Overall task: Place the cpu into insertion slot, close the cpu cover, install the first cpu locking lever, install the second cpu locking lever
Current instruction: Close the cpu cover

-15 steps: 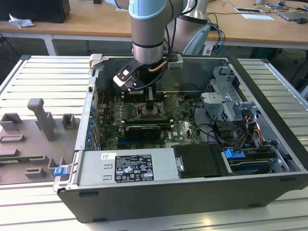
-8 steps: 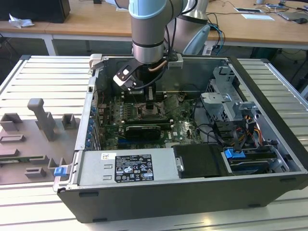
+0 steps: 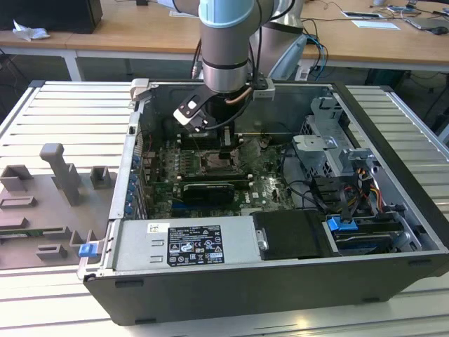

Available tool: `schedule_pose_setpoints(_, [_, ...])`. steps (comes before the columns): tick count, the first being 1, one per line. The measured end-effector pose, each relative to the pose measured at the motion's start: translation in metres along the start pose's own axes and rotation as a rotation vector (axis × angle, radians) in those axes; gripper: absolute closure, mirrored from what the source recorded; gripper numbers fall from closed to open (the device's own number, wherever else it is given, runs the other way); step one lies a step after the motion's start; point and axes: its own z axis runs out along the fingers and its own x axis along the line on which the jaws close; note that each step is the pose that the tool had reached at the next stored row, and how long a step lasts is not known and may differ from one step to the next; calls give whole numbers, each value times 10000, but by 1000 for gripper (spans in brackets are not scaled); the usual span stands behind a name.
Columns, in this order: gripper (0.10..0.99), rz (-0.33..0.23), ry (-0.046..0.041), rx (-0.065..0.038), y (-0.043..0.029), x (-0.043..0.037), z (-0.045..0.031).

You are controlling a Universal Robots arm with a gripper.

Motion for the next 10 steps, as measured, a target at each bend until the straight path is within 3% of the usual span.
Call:
schedule_pose_setpoints(3, [980,1,1,-1,2,0,-32])
schedule_pose_setpoints(6, [980,0,2,-1,8,-1,-115])
schedule_pose_setpoints(10, [980,-1,0,-1,19,-1,-279])
